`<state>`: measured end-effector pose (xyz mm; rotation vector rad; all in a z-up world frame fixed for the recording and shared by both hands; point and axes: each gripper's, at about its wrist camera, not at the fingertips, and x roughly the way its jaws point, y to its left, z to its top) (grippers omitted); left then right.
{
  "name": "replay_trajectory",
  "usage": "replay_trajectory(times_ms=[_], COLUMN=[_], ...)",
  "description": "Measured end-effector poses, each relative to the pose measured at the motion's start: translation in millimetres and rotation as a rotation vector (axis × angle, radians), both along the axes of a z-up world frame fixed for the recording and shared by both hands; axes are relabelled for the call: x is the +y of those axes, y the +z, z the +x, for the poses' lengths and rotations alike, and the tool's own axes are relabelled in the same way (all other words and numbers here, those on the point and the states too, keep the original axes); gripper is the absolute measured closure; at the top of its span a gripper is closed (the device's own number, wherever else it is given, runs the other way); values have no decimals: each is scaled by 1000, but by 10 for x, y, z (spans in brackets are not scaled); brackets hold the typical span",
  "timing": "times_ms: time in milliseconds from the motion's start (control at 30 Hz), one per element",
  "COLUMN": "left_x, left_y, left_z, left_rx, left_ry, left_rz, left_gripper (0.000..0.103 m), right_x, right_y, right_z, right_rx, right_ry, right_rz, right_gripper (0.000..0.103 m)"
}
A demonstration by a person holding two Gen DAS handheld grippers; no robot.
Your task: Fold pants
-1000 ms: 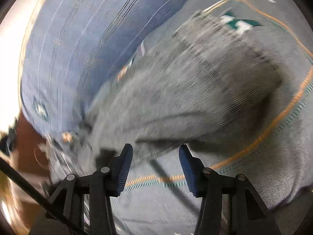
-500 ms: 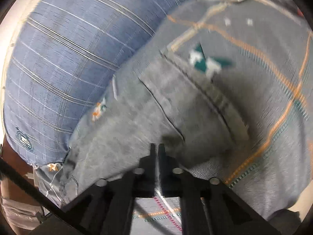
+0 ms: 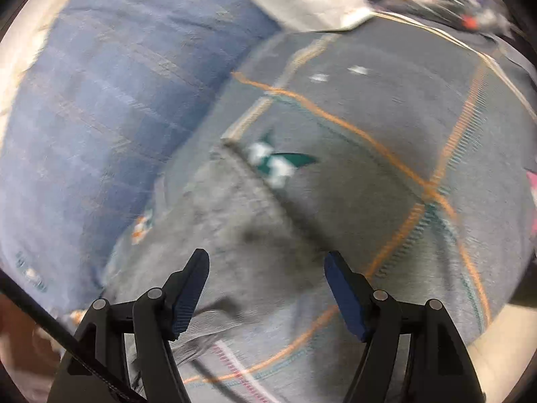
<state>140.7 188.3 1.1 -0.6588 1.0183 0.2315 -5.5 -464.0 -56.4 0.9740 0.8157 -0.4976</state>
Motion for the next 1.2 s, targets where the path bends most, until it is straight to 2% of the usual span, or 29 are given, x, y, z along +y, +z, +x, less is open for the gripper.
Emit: replay_trajectory(times_ms=[67, 100, 133, 167, 200, 233, 267, 300, 400, 467, 567, 600, 633, 667, 700, 733, 833, 933, 1000, 1100, 1200], left_x=[-134, -232, -291, -364, -439, -503, -568, -631, -815, -945, -1121, -1180, -1269, -1350, -1445, -1573, -1927, -2444, -2853, -3540, -4179], left_y=[165, 252, 313, 365, 406, 439, 453, 462, 495, 490, 473, 462, 455, 451, 450, 452, 486, 500, 484, 431, 314], left_z=[-50, -82, -104, -126, -143, -163, -173, -182, -234, -244, -288, -304, -331, -370, -405, -459, -625, -828, -963, -1229, -1429], left_rx=[-58, -94, -117, -141, -163, -182, -194, -208, -251, -256, -265, -269, -277, -285, -292, -303, -337, -337, -330, -346, -364], left_ry=[-29, -52, -68, -88, -115, -148, -175, -203, -296, -358, -446, -474, -506, -534, -568, -619, -721, -869, -978, -1140, -1304], left_rz=[90, 139, 170, 199, 215, 223, 223, 219, 185, 148, 93, 83, 86, 95, 104, 114, 154, 166, 196, 291, 384], left_gripper=[46, 42, 41, 39, 37, 37, 37, 37, 37, 37, 37, 37, 37, 37, 37, 37, 35, 30, 30, 30, 30], right_x=[-36, -34, -19, -7, 8, 17, 10, 7, 49, 76, -56, -104, -133, -156, -166, -171, -237, -367, -432, -494, -543], right_y=[-50, -91, -126, -133, -130, -117, -103, -69, 165, 265, 26, -108, -169, -165, -104, -47, -34, -61, -8, 30, -45], right_z=[-13, -25, -24, -8, 14, 24, -4, -7, -24, 10, 83, 90, 82, 58, 23, -7, -104, -300, -419, -536, -621], right_rx=[20, 20, 23, 36, 55, 70, 74, 60, 36, 52, 105, 109, 96, 62, 14, -5, -12, -102, -152, -191, -212], right_ry=[-2, -4, 4, 11, 18, 18, 20, 27, 35, 49, 64, 69, 77, 81, 74, 64, 29, -26, -46, -93, -132], right_rz=[-10, 5, 13, 1, -32, -53, -67, -71, -168, -241, -178, -137, -89, -55, -53, -69, -66, 33, 50, 75, 143], right_gripper=[36, 50, 56, 58, 67, 78, 80, 87, 88, 89, 85, 78, 65, 59, 45, 36, 36, 36, 36, 36, 36])
